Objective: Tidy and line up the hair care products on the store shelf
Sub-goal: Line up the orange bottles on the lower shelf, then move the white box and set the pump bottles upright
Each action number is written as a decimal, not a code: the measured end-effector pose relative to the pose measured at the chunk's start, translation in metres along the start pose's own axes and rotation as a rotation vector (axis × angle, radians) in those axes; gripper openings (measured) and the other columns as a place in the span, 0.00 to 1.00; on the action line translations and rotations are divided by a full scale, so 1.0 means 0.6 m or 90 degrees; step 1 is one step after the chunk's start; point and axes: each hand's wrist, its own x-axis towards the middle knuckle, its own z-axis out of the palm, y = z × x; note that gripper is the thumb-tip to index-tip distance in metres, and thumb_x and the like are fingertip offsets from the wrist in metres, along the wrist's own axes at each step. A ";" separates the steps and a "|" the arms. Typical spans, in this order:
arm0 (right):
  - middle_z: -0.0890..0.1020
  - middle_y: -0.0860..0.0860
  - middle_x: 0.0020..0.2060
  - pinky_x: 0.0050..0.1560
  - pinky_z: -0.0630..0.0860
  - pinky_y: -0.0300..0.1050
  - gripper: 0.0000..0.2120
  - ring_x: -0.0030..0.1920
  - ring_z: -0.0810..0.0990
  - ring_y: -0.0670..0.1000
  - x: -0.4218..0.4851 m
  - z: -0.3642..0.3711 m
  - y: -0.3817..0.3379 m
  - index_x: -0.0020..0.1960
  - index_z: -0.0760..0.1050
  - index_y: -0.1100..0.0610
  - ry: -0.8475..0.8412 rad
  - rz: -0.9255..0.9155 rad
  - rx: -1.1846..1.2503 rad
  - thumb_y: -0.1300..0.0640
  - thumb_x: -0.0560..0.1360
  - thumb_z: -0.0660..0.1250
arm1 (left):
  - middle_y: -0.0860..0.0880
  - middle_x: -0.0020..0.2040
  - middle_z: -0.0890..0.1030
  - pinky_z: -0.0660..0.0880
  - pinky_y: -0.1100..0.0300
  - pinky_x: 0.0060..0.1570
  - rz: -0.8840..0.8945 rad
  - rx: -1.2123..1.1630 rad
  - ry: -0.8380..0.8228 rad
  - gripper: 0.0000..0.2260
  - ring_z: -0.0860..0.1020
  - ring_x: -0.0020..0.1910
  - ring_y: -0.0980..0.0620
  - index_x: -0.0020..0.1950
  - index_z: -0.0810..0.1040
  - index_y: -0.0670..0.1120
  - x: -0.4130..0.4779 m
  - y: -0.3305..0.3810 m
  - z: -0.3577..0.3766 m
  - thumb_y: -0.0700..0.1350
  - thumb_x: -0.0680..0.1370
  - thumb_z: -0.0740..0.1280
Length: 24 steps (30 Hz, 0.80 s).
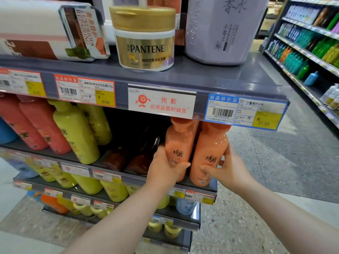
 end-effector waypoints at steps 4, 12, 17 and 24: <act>0.78 0.47 0.46 0.50 0.75 0.44 0.28 0.48 0.77 0.48 0.002 0.003 0.002 0.56 0.63 0.49 0.006 0.011 0.012 0.62 0.65 0.76 | 0.47 0.55 0.77 0.75 0.53 0.53 -0.022 -0.004 -0.002 0.23 0.77 0.51 0.49 0.56 0.68 0.47 0.000 0.001 0.003 0.49 0.67 0.76; 0.76 0.45 0.44 0.36 0.72 0.26 0.30 0.43 0.76 0.41 -0.019 -0.007 -0.027 0.60 0.64 0.54 0.013 0.049 0.063 0.68 0.65 0.75 | 0.47 0.67 0.71 0.72 0.50 0.62 -0.052 -0.003 -0.024 0.42 0.74 0.63 0.48 0.72 0.59 0.47 -0.008 0.010 -0.020 0.50 0.64 0.77; 0.75 0.55 0.48 0.47 0.71 0.47 0.23 0.49 0.76 0.55 -0.076 -0.002 -0.031 0.54 0.70 0.60 0.109 0.152 0.042 0.59 0.65 0.77 | 0.44 0.69 0.66 0.67 0.55 0.66 -0.034 0.072 -0.018 0.37 0.69 0.67 0.48 0.73 0.60 0.46 -0.059 0.015 -0.055 0.53 0.70 0.72; 0.77 0.48 0.35 0.40 0.71 0.31 0.10 0.32 0.75 0.41 -0.137 -0.001 -0.153 0.35 0.73 0.45 -0.125 -0.038 -0.042 0.52 0.67 0.74 | 0.50 0.56 0.74 0.71 0.64 0.57 0.049 0.165 0.015 0.19 0.75 0.51 0.55 0.62 0.72 0.51 -0.118 0.078 -0.156 0.51 0.73 0.69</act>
